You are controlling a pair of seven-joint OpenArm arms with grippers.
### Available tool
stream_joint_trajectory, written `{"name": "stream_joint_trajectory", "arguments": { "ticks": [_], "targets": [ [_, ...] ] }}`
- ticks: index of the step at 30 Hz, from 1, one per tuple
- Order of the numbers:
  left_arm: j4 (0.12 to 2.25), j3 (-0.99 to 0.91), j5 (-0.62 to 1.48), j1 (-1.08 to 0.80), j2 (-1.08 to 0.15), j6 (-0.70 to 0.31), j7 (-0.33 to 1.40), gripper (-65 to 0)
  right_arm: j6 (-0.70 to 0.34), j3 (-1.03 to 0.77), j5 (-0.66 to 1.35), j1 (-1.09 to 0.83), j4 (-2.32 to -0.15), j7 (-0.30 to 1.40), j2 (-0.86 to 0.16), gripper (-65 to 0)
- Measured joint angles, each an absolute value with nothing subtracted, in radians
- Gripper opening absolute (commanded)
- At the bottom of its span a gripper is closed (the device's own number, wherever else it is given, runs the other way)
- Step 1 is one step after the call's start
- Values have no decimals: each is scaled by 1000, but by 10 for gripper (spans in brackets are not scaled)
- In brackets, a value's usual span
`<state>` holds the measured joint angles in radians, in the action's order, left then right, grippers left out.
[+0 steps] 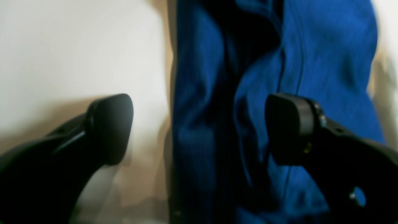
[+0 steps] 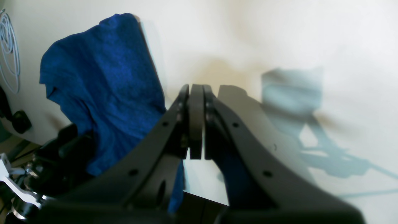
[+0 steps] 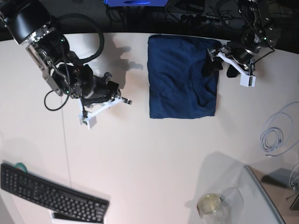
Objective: Layout the t-shirt on the table in an organized manner, then fold the t-shirt properly
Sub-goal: 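Push the folded shirt with the left gripper to square it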
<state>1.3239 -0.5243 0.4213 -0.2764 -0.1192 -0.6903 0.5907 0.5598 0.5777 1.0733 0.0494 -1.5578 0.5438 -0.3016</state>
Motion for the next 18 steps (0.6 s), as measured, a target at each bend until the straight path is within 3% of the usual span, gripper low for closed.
{"name": "stream_joint_trajectory", "arguments": {
  "ticks": [5, 7, 12, 18],
  "targets": [
    [1275, -521, 440, -252, -120, -702, 567, -8, 560, 578, 1074, 49, -1558, 545, -302, -650],
    [1238, -524, 446, -235, -123, -710, 559, -61, 559, 578, 1074, 49, -1558, 545, -302, -650],
    [1147, -524, 363, -163, -133, -715, 525, -354, 560, 578, 1073, 49, -1557, 543, -302, -650],
    [1137, -521, 341, -167, -137, -715, 535, -650, 560, 576, 1074, 49, -1557, 543, -303, -650]
  ]
}}
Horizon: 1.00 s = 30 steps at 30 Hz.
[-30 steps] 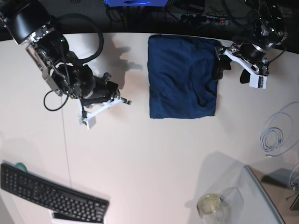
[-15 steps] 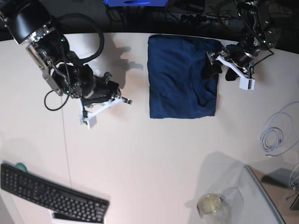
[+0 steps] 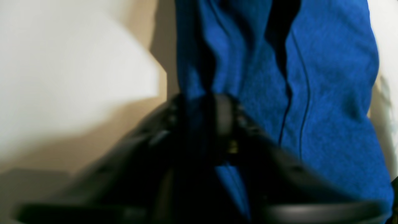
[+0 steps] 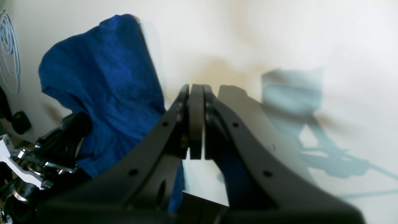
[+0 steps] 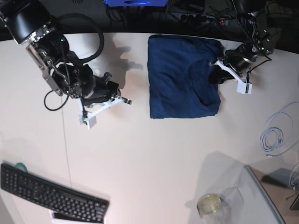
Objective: Layout the t-shirt on the table in an organized manner, then fold the t-shirt properly
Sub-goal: 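Push the folded shirt with the left gripper to square it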
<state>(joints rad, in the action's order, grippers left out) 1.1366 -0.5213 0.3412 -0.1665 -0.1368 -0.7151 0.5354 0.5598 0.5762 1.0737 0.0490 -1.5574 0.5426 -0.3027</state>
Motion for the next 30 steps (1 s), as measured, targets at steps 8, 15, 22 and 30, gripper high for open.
{"name": "stream_joint_trajectory", "arguments": {
  "ticks": [8, 15, 22, 30],
  "targets": [
    [1133, -257, 330, -111, -292, -715, 564, -650, 559, 574, 1074, 50, -1557, 542, -310, -650],
    [1127, -16, 314, -13, -390, -708, 579, -650, 558, 529, 1074, 41, -1558, 543, -310, -650],
    [1110, 284, 280, 166, -487, -704, 612, -650, 559, 390, 1072, -22, -1560, 546, -310, -650],
    [1110, 586, 77, 399, -466, -693, 602, -650, 558, 231, 1074, -101, -1562, 543, -310, -650]
  ]
}}
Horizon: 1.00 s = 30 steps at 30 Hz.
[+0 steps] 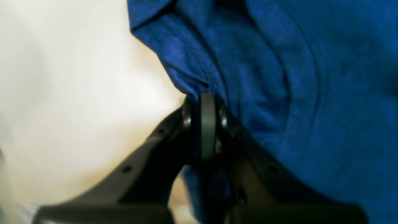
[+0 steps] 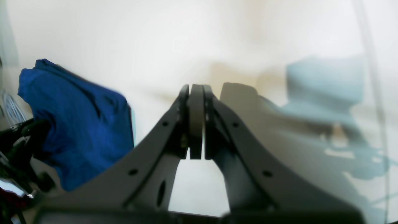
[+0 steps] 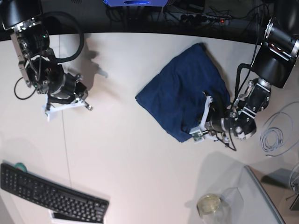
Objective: Layout the t-shirt on the table in an organized manner, then fold the t-shirt properly
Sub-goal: 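Push the folded shirt with the left gripper to square it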
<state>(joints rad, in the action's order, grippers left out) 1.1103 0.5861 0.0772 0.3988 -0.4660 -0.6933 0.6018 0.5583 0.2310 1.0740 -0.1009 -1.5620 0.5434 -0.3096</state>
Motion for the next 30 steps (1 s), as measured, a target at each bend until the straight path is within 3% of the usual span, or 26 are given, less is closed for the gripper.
{"name": "stream_joint_trajectory", "arguments": {
  "ticks": [6, 16, 30],
  "targets": [
    [1108, 705, -30, 441, -347, -705, 529, -650, 559, 125, 1070, -157, -1562, 546, -310, -650],
    [1077, 742, -44, 456, -220, -704, 527, -650, 559, 55, 1071, -192, -1562, 546, -305, -650],
    [982, 729, -38, 479, -219, -704, 521, -650, 559, 64, 1071, -184, -1562, 546, -303, -650]
  ]
}}
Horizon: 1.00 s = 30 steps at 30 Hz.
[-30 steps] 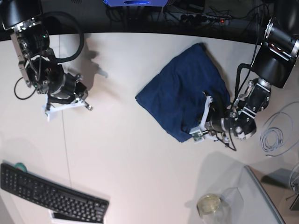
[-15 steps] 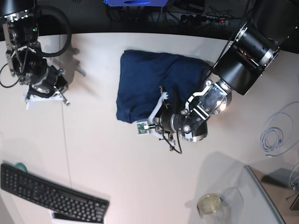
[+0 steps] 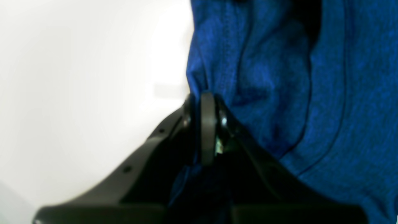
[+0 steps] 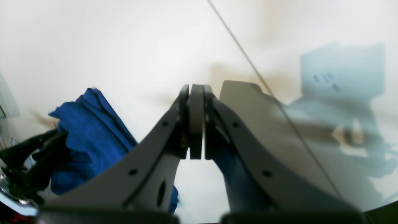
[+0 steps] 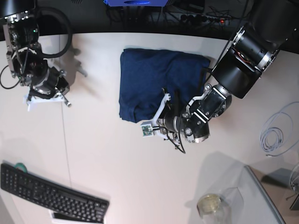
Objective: Layout the t-shirt on the table in an organized manner, then fold the t-shirt properly
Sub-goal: 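Push the folded shirt with the left gripper to square it, then grasp the shirt's collar edge with both grippers and straighten it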
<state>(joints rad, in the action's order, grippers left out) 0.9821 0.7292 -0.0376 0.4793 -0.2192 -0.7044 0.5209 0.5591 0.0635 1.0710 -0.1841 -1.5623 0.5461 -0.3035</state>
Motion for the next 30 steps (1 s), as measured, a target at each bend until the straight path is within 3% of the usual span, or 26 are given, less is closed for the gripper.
{"name": "stream_joint_trajectory", "arguments": {
  "ticks": [7, 9, 14, 17, 19, 24, 26, 28, 30],
  "targets": [
    [982, 729, -38, 479, -219, -704, 524, -650, 556, 66, 1071, -191, -1562, 546, -302, -650],
    [982, 729, -38, 479, -219, -704, 524, -638, 487, 101, 1068, -195, -1562, 539, -310, -650],
    [982, 730, -41, 501, -220, -704, 527, -298, 419, 191, 1073, -186, -1562, 548, -302, -650],
    [987, 716, -41, 518, -228, -704, 527, -191, 406, 245, 1070, -168, -1562, 549, -302, -650],
    [994, 657, -34, 514, -227, -706, 528, -169, 406, 277, 1071, -155, -1562, 548, -302, -650],
    [1165, 418, -36, 488, -250, -705, 645, -173, 406, 360, 1066, -153, -1647, 553, -311, -650],
    [1300, 309, -30, 444, -271, -704, 704, -202, 403, 391, 1068, -142, -1702, 591, -312, -650],
    [1445, 198, -30, 345, -297, -688, 699, -326, 397, 423, 1067, -130, -1755, 628, -310, -650],
    [1546, 110, -39, 224, -305, -691, 719, -520, 397, 459, 1066, -114, -1782, 647, -311, -650]
  ]
}}
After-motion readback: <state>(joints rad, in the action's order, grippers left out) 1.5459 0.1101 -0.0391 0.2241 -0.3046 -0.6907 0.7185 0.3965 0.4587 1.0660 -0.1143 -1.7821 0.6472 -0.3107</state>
